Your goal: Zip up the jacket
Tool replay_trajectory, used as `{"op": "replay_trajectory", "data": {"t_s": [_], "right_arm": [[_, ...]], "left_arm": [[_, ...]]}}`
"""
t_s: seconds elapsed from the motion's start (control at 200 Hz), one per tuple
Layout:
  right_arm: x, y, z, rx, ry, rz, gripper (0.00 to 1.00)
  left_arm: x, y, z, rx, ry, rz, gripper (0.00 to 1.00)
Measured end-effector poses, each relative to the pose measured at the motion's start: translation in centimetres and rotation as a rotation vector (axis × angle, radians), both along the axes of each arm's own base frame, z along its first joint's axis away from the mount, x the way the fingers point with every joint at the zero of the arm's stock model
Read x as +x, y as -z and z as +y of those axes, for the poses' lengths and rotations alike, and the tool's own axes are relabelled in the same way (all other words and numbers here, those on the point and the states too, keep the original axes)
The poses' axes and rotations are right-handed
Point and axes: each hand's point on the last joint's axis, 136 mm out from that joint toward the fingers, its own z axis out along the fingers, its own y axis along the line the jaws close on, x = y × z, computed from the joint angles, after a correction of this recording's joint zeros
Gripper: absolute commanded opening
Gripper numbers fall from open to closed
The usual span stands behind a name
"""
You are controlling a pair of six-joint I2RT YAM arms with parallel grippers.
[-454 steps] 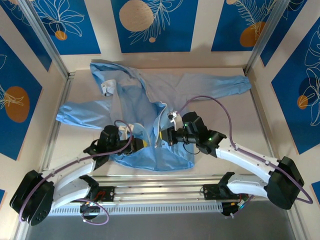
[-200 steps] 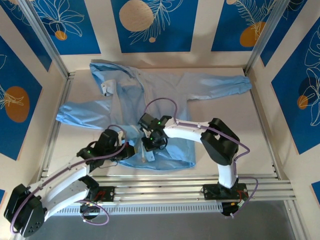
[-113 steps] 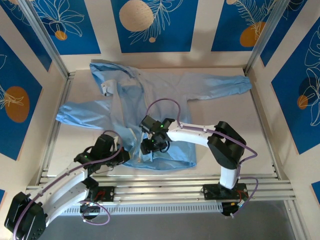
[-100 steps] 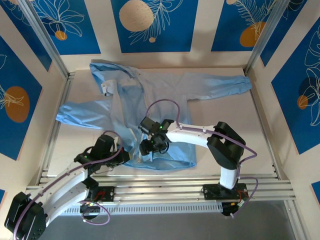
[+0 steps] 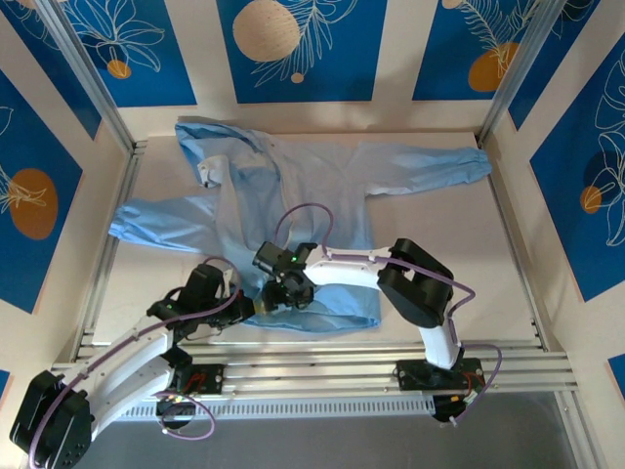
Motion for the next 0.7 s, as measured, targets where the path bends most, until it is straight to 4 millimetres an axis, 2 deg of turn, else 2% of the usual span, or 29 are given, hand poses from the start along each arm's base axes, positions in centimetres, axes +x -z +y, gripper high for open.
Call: {"op": "replay_trajectory", "data": {"t_s": [0.01,0.015,0.06,0.11,0.175,0.33,0.435,0.545,0.7], "right_arm": [[0.1,0.0,0.0,-0.002,0.000,0.000,0.44],[0.1,0.0,0.0,-0.002,0.000,0.000,0.44],[0.3,0.0,0.0,-0.001,0.009,-0.004,0.23],[0.5,0.2,-0.3,-0.008,0.012,-0.011,0.13],[0.6,0.2,-0.8,-0.010,0.014,-0.026,0.07],[0.6,-1.2,-2.9,-0.021,0.016,-0.080,0.03],[0.6,-3.5,-4.0,-0.006,0.009,-0.120,0.05],[0.9,-5.7,-4.6,0.013,-0.004,-0.155,0.05],[0.8,-6.5,-5.3,-0.034,-0.057,-0.144,0.06]], "left_arm": [[0.0,0.0,0.0,0.000,0.000,0.000,0.00],[0.0,0.0,0.0,0.000,0.000,0.000,0.00],[-0.1,0.1,0.0,-0.001,0.005,0.001,0.00],[-0.1,0.1,0.0,-0.004,0.007,0.002,0.00],[-0.2,-0.1,-0.1,-0.012,0.011,0.000,0.00],[-0.1,-1.1,-0.4,-0.047,0.030,-0.039,0.00],[0.0,-2.1,-0.9,-0.082,0.050,-0.069,0.00],[0.5,-3.9,-1.8,-0.133,0.074,-0.109,0.00],[1.0,-7.1,-3.5,-0.194,0.126,-0.189,0.00]]}}
